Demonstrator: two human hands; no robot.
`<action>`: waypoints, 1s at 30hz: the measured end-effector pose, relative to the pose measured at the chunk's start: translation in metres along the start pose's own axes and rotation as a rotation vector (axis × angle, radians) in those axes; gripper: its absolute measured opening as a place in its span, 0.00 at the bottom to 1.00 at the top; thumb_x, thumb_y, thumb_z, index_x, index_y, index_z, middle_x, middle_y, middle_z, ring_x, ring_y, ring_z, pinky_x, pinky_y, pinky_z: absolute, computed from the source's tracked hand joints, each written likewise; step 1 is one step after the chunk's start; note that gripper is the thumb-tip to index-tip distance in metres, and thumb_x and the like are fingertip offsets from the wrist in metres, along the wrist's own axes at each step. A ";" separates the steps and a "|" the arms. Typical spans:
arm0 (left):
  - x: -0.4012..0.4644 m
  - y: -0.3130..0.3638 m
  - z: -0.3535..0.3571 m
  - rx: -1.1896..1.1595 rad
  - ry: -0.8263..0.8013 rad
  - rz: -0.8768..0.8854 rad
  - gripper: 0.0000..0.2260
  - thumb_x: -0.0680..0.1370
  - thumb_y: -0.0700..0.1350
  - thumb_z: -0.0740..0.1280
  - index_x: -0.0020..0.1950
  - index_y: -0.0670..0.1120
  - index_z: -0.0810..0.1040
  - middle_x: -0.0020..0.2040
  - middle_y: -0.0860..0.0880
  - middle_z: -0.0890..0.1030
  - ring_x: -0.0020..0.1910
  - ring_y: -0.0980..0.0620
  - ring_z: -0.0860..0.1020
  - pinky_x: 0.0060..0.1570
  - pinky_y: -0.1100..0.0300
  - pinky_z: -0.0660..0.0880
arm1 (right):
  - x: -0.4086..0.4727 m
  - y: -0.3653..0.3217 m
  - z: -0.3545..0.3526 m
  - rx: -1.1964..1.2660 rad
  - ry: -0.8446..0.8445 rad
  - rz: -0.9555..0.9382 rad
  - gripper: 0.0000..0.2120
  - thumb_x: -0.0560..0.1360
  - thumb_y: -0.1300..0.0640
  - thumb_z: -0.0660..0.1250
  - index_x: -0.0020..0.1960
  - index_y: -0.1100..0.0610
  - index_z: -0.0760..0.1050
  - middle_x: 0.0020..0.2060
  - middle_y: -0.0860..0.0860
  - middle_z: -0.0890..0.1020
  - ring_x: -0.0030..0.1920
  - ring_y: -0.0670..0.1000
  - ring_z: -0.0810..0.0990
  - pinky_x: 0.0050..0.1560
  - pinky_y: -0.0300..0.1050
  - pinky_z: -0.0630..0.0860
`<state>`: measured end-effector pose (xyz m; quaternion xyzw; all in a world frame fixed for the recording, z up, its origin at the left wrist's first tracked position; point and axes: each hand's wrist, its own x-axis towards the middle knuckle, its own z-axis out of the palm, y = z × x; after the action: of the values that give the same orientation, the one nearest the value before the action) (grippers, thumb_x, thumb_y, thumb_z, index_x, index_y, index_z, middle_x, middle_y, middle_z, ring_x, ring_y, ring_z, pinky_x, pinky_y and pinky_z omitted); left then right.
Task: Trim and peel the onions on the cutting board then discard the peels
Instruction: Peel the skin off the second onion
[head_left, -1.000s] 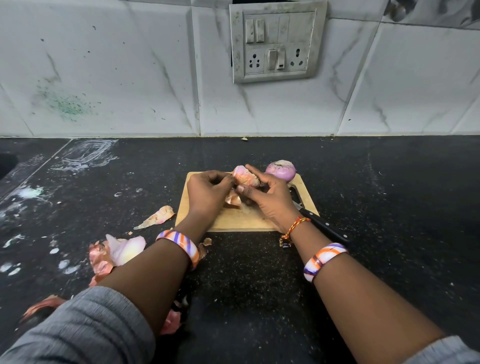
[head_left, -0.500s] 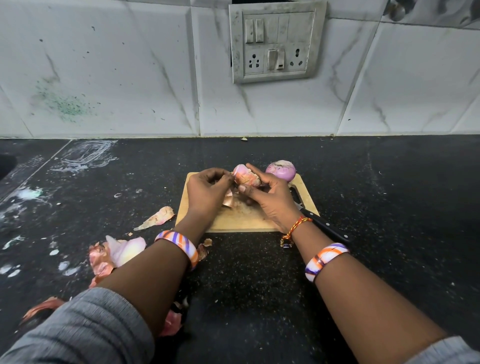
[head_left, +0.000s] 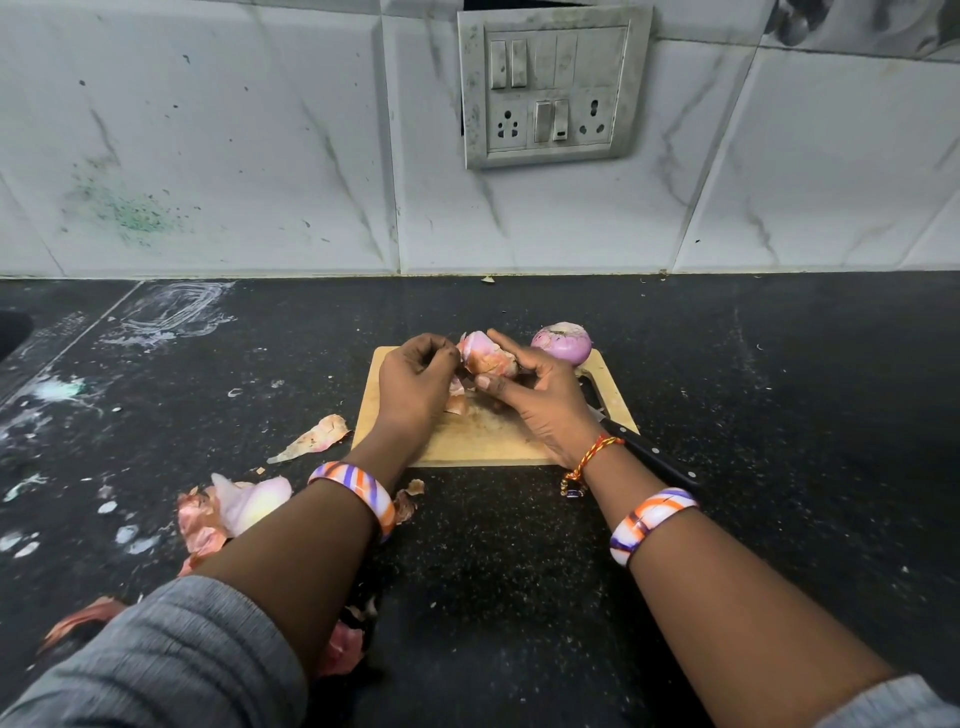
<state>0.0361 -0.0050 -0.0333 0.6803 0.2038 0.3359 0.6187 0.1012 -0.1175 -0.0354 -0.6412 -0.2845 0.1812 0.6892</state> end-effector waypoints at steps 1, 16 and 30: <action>0.000 0.000 0.000 0.007 0.003 -0.012 0.12 0.75 0.34 0.61 0.33 0.45 0.73 0.29 0.48 0.73 0.29 0.55 0.70 0.30 0.64 0.69 | 0.000 0.000 0.000 0.011 -0.006 0.002 0.27 0.69 0.71 0.69 0.66 0.60 0.70 0.56 0.57 0.79 0.55 0.49 0.76 0.64 0.53 0.72; 0.007 -0.005 0.003 0.346 0.074 -0.064 0.07 0.75 0.42 0.63 0.38 0.43 0.72 0.35 0.46 0.76 0.30 0.53 0.70 0.27 0.61 0.64 | 0.003 -0.007 -0.007 0.474 0.001 0.129 0.12 0.76 0.60 0.61 0.59 0.58 0.70 0.41 0.54 0.78 0.35 0.46 0.79 0.37 0.40 0.79; 0.003 -0.002 0.000 -0.100 -0.038 -0.129 0.09 0.73 0.43 0.69 0.51 0.41 0.78 0.39 0.47 0.78 0.32 0.57 0.76 0.26 0.63 0.77 | 0.003 -0.007 -0.007 0.454 -0.025 0.162 0.10 0.78 0.67 0.57 0.57 0.58 0.70 0.46 0.58 0.78 0.41 0.52 0.78 0.40 0.40 0.79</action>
<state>0.0386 -0.0030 -0.0345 0.6401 0.2184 0.2922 0.6762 0.1069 -0.1222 -0.0277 -0.4883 -0.1923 0.3032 0.7954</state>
